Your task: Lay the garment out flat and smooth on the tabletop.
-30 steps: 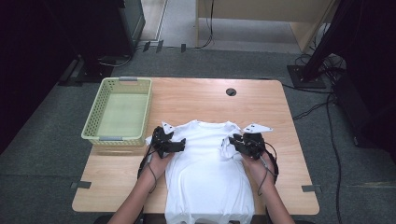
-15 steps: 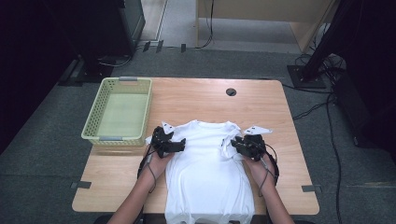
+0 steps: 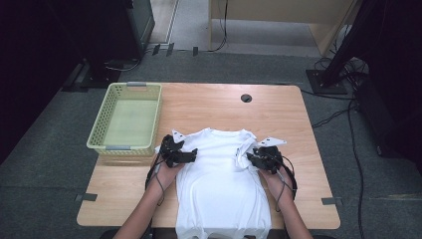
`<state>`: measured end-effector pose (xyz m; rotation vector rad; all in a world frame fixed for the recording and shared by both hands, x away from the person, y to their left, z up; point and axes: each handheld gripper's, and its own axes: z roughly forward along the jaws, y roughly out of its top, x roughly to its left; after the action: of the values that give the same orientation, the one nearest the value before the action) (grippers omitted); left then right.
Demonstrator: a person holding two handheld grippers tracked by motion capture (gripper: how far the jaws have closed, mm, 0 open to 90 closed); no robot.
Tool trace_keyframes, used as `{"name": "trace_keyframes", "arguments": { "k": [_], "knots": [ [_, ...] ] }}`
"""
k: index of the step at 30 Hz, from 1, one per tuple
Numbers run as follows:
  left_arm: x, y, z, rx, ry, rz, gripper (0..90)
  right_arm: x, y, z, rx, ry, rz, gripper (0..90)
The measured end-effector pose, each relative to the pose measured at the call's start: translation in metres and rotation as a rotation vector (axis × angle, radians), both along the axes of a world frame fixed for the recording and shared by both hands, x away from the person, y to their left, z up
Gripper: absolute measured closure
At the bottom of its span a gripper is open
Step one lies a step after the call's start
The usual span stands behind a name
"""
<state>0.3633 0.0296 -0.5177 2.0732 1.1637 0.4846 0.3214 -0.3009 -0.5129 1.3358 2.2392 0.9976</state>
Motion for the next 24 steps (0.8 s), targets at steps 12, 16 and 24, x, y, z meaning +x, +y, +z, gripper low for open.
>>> {"name": "trace_keyframes", "arguments": {
  "k": [12,16,24],
  "knots": [
    [0.001,0.005,0.008,-0.034,0.024,0.022,17.2,-0.002,0.011,-0.005,0.019,-0.019,-0.020,36.7],
    [0.001,0.006,0.011,-0.031,0.035,0.018,17.2,-0.004,0.017,-0.007,0.020,-0.027,-0.041,30.3],
    [-0.001,0.008,0.015,0.041,0.011,-0.012,17.2,-0.004,0.012,-0.009,0.010,-0.046,-0.053,30.4]
  ]
}}
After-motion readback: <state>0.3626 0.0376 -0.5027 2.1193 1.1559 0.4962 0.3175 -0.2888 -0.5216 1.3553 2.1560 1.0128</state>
